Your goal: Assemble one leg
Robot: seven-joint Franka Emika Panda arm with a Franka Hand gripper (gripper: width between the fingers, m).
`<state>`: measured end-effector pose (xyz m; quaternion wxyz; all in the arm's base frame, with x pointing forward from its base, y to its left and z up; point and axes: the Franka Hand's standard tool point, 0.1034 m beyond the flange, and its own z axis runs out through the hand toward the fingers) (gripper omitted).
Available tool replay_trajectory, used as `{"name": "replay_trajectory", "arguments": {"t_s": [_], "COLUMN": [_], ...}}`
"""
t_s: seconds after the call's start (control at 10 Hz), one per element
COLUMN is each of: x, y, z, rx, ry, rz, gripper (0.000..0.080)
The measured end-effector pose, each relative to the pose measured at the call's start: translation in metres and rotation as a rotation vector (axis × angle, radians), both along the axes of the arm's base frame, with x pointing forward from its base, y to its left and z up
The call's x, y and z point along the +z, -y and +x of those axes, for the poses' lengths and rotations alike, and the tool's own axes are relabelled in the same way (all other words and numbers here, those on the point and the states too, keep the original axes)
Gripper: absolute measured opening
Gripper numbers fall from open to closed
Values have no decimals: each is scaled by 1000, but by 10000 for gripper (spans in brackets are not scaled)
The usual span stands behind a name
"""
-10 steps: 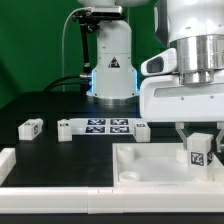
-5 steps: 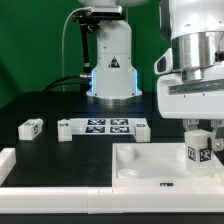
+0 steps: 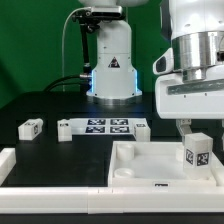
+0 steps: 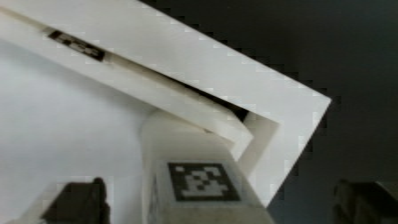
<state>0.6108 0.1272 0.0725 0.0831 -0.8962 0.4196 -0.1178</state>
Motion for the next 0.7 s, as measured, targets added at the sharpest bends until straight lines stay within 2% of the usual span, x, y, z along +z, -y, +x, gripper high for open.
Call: {"name": "replay_trajectory", "arguments": {"t_s": [0.1,0.3,0.4,0.7], "x": [1,2,2,-1], "y": [-1,-16,-17,-2], "z": [1,0,-1,1], "rx": [150,499,606,965], "ry": [5,-10,-9,-35], "rz": [-50,-170,-207,-318], "gripper": [647,649,649,649]}}
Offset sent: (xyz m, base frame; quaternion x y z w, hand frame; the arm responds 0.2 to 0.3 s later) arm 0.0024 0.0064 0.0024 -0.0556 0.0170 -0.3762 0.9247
